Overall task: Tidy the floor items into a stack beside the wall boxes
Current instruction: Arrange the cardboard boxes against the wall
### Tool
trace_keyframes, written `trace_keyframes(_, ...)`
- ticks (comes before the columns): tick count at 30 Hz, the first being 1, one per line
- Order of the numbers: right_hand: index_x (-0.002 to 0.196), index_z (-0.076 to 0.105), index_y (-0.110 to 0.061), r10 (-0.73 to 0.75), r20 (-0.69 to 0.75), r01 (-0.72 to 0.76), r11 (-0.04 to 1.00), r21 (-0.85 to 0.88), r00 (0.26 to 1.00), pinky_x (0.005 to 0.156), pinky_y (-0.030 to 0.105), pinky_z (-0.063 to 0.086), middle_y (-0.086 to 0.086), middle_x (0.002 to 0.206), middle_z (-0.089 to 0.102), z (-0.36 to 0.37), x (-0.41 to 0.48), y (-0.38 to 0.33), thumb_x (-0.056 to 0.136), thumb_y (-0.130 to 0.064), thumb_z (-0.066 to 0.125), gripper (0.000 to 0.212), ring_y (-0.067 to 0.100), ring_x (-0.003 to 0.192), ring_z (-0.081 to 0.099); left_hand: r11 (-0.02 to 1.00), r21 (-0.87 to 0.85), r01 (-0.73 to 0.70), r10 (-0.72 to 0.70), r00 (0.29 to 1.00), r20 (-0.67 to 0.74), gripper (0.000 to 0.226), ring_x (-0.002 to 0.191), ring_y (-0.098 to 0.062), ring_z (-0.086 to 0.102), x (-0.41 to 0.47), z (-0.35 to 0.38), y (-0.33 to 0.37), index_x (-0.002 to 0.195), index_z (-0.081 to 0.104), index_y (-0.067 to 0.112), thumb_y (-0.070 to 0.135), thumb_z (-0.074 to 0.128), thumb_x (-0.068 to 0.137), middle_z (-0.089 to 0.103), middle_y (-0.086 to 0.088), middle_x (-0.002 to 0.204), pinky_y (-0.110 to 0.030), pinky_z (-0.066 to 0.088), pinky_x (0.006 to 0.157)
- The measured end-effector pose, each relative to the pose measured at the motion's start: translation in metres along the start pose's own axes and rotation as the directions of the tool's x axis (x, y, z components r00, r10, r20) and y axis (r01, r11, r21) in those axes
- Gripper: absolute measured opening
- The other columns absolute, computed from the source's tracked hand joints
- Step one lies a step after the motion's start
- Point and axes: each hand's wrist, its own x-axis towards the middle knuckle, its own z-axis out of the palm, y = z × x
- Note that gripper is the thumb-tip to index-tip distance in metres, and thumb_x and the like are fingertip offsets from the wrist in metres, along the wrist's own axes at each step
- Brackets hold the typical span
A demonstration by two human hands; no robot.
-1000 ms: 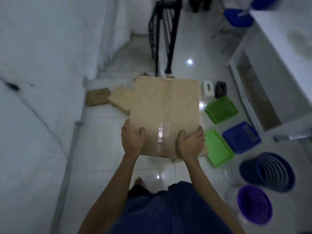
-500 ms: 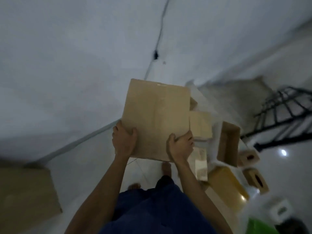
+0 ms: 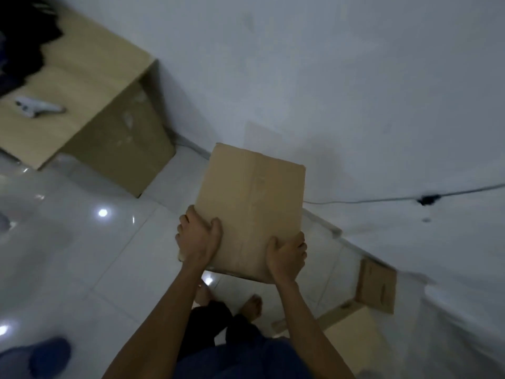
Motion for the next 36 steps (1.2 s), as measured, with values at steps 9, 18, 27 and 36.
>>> trace_keyframes(9, 0.150, 0.025, -0.005, -0.198, 0.148, 0.214, 0.972, -0.099, 0.969, 0.097, 0.051, 0.044, 0.020, 0.140, 0.044, 0.140, 0.096, -0.046, 0.090, -0.046, 0.058, 0.080, 0.040, 0.121, 0.048, 0.975, -0.093, 0.202, -0.211, 0.971, -0.110, 0.074, 0.120, -0.042, 0.049, 0.109, 0.071, -0.089, 0.146, 0.032, 0.011, 0.046, 0.062, 0.088, 0.046, -0.018, 0.138, -0.055, 0.042, 0.098)
trace_keyframes(18, 0.149, 0.026, -0.003, -0.427, 0.198, 0.449, 0.890, -0.081, 0.882, 0.099, 0.048, 0.041, 0.022, 0.140, 0.045, 0.383, 0.249, -0.032, 0.090, -0.043, 0.058, 0.078, 0.039, 0.121, 0.047, 0.943, -0.224, 0.246, -0.294, 0.930, -0.219, 0.072, 0.115, -0.040, 0.052, 0.263, 0.262, -0.226, 0.141, 0.034, 0.010, 0.046, 0.063, 0.086, 0.048, -0.017, 0.134, -0.052, 0.047, 0.093)
trace_keyframes(27, 0.152, 0.021, -0.004, -0.544, 0.202, 0.570, 0.815, -0.102, 0.814, 0.104, 0.050, 0.038, 0.022, 0.143, 0.042, 0.518, 0.327, -0.002, 0.093, -0.045, 0.054, 0.080, 0.039, 0.126, 0.043, 0.960, -0.185, 0.211, -0.264, 0.900, -0.346, 0.086, 0.117, -0.041, 0.049, 0.331, 0.387, -0.306, 0.149, 0.024, 0.003, 0.048, 0.062, 0.086, 0.044, -0.020, 0.137, -0.051, 0.049, 0.092)
trace_keyframes(36, 0.160, 0.004, -0.017, -0.756, 0.111, 0.762, 0.626, -0.168, 0.646, 0.120, 0.060, 0.006, 0.015, 0.166, 0.009, 0.549, 0.301, -0.002, 0.084, -0.058, 0.049, 0.097, 0.039, 0.152, 0.008, 0.992, 0.126, -0.017, 0.077, 0.871, -0.484, 0.090, 0.154, -0.032, 0.005, 0.354, 0.410, -0.323, 0.160, 0.005, 0.022, 0.057, 0.047, 0.089, 0.010, -0.013, 0.166, -0.053, 0.005, 0.123)
